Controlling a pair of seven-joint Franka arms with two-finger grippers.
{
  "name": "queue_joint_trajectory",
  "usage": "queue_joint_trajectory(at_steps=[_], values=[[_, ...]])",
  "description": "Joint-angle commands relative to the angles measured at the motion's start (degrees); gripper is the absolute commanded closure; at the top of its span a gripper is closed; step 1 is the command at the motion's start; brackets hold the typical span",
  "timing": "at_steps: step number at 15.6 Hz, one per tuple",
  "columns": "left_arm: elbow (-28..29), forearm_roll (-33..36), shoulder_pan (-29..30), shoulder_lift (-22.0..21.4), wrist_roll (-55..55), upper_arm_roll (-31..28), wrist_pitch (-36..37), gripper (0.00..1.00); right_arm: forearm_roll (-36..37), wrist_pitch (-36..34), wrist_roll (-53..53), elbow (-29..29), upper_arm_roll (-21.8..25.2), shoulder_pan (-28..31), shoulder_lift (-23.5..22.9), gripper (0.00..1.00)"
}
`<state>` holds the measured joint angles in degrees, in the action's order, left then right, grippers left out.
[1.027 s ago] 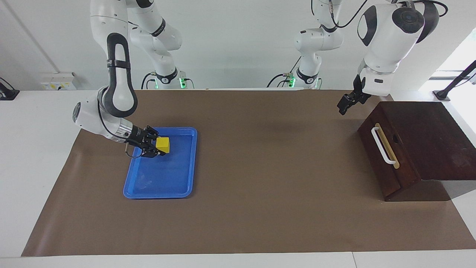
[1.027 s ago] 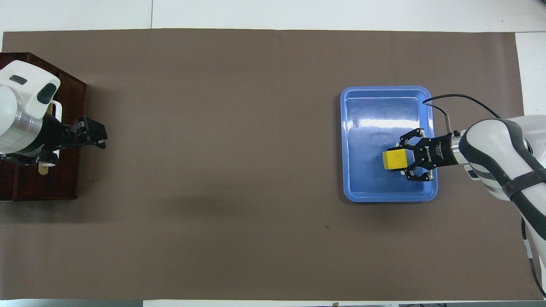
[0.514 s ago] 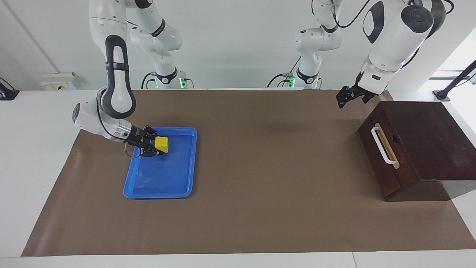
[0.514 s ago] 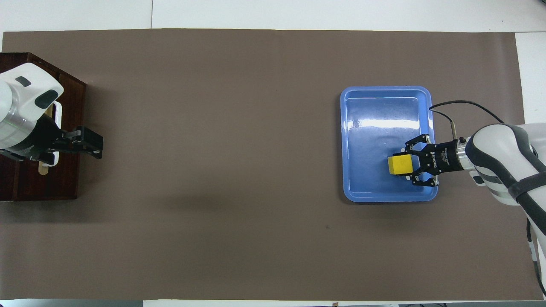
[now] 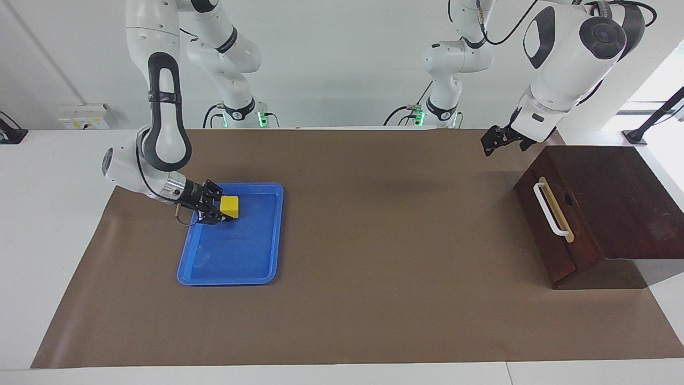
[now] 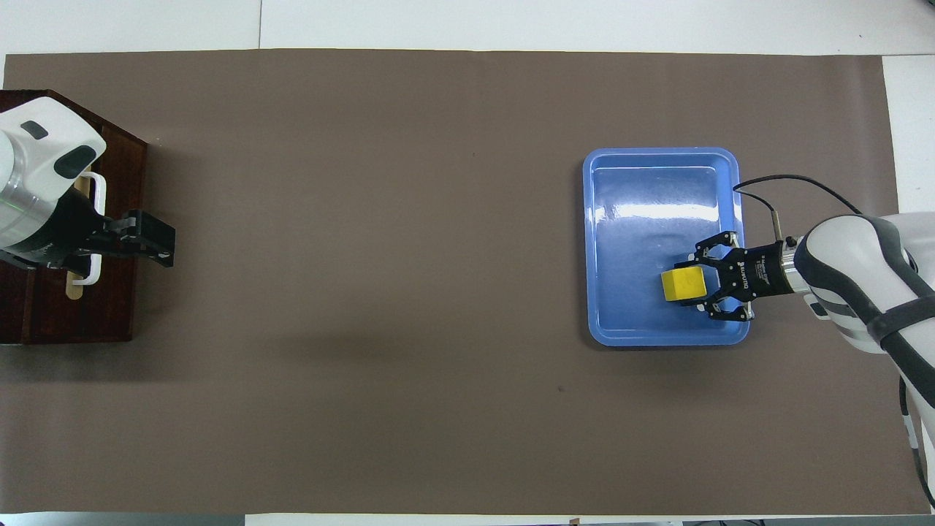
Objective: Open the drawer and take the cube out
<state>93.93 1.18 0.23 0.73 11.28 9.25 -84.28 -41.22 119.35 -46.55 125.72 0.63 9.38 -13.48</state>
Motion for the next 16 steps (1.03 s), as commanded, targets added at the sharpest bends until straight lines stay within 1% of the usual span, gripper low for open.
queue_joint_trajectory(at_steps=[1,7,9,11,13,16], values=[[-0.15,-0.47,-0.85,-1.16,-0.65,-0.73,1.66,0.00,1.05,1.32,0.67,0.93,-0.46,0.56,0.74,0.00],[0.11,-0.12,-0.41,-1.52,-0.47,-0.73,1.22,0.00,1.49,0.45,-2.04,-0.38,-0.37,-0.15,0.82,0.00],[0.20,-0.12,-0.15,-1.52,-0.47,-0.99,1.05,0.00,4.72,-0.86,-4.94,-2.31,-0.46,-0.15,1.26,0.00],[0.20,-0.12,-0.06,-1.52,-0.38,-1.08,0.78,0.00,6.23,-3.32,-6.09,-4.59,-0.37,-0.15,2.49,0.00],[0.20,-0.12,0.03,-1.52,-0.21,-1.17,0.69,0.00,9.21,-5.96,-6.01,-7.40,-0.37,-0.15,3.89,0.00],[0.20,-0.12,0.03,-1.52,-0.47,-1.17,0.61,0.00,17.72,-13.24,-4.96,-15.47,-0.55,0.20,4.87,0.00]])
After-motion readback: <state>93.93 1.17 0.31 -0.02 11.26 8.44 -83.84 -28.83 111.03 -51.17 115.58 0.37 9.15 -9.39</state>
